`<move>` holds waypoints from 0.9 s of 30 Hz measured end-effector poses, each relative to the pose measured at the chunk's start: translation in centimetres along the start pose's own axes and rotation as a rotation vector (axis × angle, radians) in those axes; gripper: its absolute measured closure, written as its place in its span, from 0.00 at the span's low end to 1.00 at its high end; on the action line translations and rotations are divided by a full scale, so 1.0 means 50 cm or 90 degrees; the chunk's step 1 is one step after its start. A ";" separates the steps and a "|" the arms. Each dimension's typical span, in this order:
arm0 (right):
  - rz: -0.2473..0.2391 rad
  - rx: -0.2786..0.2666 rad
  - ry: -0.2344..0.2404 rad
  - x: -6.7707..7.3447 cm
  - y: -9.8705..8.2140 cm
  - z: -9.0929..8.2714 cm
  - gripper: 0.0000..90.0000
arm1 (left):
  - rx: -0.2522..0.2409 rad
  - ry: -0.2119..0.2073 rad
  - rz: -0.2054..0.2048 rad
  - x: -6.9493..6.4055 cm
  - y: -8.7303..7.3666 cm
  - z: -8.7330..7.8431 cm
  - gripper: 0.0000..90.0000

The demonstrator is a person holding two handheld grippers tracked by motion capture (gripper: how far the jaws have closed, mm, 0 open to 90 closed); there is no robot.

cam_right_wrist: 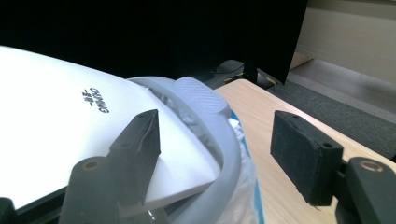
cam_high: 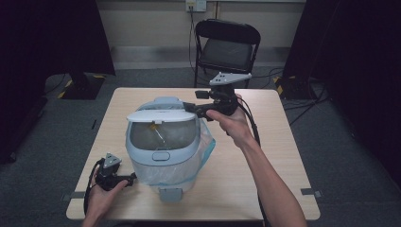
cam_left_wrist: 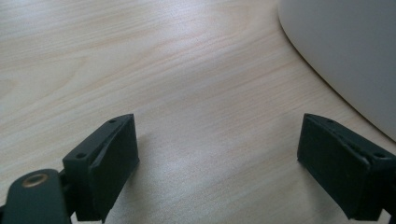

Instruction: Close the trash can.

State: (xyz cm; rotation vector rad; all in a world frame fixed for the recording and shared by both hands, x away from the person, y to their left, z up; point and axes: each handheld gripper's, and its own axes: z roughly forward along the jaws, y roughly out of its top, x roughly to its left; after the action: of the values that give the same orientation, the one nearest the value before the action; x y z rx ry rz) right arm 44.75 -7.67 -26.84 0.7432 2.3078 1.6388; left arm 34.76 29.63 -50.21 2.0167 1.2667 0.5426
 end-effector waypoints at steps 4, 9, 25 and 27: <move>-0.007 0.005 0.011 0.010 -0.003 0.003 0.36 | 0.000 0.000 0.000 0.000 0.000 0.000 0.13; -0.010 0.006 0.016 0.019 -0.009 0.005 0.36 | 0.000 0.000 0.000 0.000 0.000 0.000 0.13; -0.030 0.021 0.042 0.057 -0.024 0.016 0.30 | 0.000 0.000 0.000 0.000 0.000 0.000 0.13; -0.033 0.022 0.043 0.063 -0.026 0.018 0.30 | 0.000 0.000 0.000 0.000 0.000 0.000 0.13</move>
State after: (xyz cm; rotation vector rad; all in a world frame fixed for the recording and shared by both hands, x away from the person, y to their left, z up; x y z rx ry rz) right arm 42.12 -5.66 -28.00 0.6388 2.3869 1.6303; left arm 34.76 29.63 -50.21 2.0166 1.2671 0.5424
